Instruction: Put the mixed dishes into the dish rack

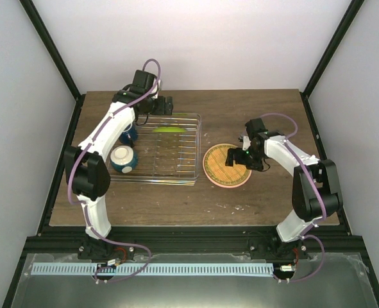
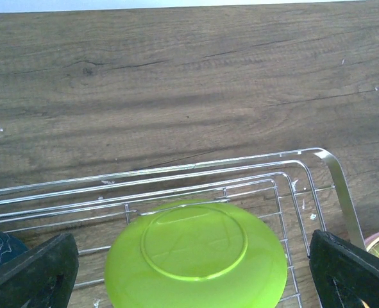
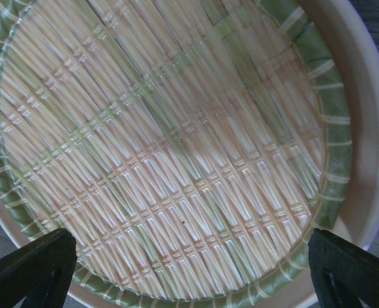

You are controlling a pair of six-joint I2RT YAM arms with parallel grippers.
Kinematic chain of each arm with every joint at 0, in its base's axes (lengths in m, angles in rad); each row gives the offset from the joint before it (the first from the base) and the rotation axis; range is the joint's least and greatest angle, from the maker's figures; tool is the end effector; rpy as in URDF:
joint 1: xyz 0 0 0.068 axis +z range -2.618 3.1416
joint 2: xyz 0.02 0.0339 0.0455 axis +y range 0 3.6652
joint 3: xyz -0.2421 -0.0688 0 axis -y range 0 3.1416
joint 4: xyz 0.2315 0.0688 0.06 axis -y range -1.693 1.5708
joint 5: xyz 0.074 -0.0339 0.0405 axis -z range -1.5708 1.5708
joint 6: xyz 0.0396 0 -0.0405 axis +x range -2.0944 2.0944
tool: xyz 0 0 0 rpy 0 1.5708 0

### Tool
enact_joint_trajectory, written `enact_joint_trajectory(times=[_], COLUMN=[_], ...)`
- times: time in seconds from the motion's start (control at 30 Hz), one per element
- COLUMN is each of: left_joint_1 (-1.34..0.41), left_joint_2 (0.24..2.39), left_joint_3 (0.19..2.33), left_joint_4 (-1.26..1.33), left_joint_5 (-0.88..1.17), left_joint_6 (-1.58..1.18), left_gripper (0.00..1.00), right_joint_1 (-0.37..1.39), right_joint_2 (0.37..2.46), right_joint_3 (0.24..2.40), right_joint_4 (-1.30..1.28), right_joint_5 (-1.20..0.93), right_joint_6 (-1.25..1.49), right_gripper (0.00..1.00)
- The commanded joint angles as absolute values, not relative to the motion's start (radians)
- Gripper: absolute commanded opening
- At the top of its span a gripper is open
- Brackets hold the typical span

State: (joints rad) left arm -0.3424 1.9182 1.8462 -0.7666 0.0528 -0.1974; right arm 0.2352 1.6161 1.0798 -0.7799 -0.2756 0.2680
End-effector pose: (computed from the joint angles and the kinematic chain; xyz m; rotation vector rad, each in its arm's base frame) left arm 0.3888 -0.1408 0.2999 0.2007 2.4233 -0.3104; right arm 0.2784 0.0778 0.1801 -0.0039 2.9255 0.4861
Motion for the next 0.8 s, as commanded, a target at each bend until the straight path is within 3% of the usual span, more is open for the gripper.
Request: enact_joint_trajectory(times=[0.0,0.5,0.77], left_joint_1=[-0.348,-0.348,-0.35], left_joint_2=[1.94,1.963,1.968], left_joint_3=[1.873,1.905,1.91], left_joint_4=[-0.776,-0.791,-0.796], left_joint_5=[0.049,0.049,0.049], left_joint_6=[-0.182,-0.179,-0.178], left_gripper=[1.0,1.0,1.0], right_joint_1=[0.234,0.217,0.199], right_joint_2=[1.592,1.614,1.618], right_joint_3=[1.074,1.026,0.916], right_joint_4=[-0.789,-0.75,-0.593], right_joint_5=[-0.25,-0.229,-0.321], right_joint_6=[0.277,0.3,0.334], right_gripper=[1.0,1.0,1.0])
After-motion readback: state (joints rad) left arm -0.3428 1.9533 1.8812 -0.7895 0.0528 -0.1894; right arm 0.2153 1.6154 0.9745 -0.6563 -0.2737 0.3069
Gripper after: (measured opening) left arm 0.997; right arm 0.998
